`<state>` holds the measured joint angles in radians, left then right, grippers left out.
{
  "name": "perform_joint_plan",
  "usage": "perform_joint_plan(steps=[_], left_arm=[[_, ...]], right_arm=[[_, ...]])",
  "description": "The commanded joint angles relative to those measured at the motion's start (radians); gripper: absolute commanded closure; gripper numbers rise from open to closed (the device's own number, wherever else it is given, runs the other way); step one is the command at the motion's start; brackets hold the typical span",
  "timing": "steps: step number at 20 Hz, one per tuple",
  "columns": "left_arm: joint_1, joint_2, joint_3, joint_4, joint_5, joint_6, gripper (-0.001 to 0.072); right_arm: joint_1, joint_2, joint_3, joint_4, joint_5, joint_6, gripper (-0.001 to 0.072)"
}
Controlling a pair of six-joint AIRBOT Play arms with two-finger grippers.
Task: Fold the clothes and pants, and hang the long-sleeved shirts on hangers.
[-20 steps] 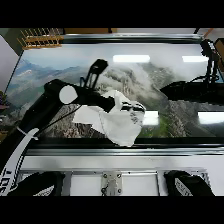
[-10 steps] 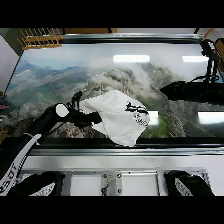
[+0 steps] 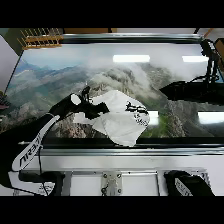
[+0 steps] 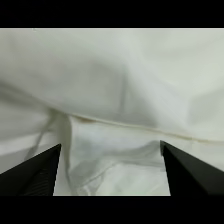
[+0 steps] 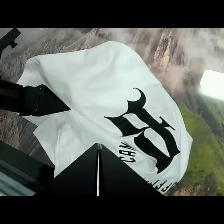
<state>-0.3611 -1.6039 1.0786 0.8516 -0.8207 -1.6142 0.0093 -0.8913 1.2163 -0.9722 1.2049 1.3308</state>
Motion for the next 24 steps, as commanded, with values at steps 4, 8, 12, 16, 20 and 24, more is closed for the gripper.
perform_joint_plan(steps=[4,8,12,16,20,24], left_arm=[[-0.031,-0.100,0.122,-0.005,-0.115,0.045,0.0701],[0.105,0.020,0.121,0.004,-0.153,0.119,0.0701],[0.234,0.169,0.120,0.156,-0.246,0.119,0.0701],[0.278,0.235,0.120,0.227,-0.311,0.118,0.0701],[0.277,0.238,0.120,0.227,-0.308,0.118,0.0701],[0.271,0.238,0.120,0.228,-0.304,0.118,0.0701]], right_arm=[[-0.001,-0.001,0.000,-0.068,0.000,0.003,0.0701],[-0.001,-0.006,-0.042,-0.330,-0.001,0.120,0.0703],[0.000,-0.111,-0.175,-0.311,-0.040,0.167,0.0537],[0.004,-0.355,-0.251,-0.097,-0.211,0.166,0.0104],[0.058,-0.593,-0.238,0.200,-0.363,0.054,0.0104],[0.137,-0.731,-0.188,0.412,-0.380,-0.079,0.0104]])
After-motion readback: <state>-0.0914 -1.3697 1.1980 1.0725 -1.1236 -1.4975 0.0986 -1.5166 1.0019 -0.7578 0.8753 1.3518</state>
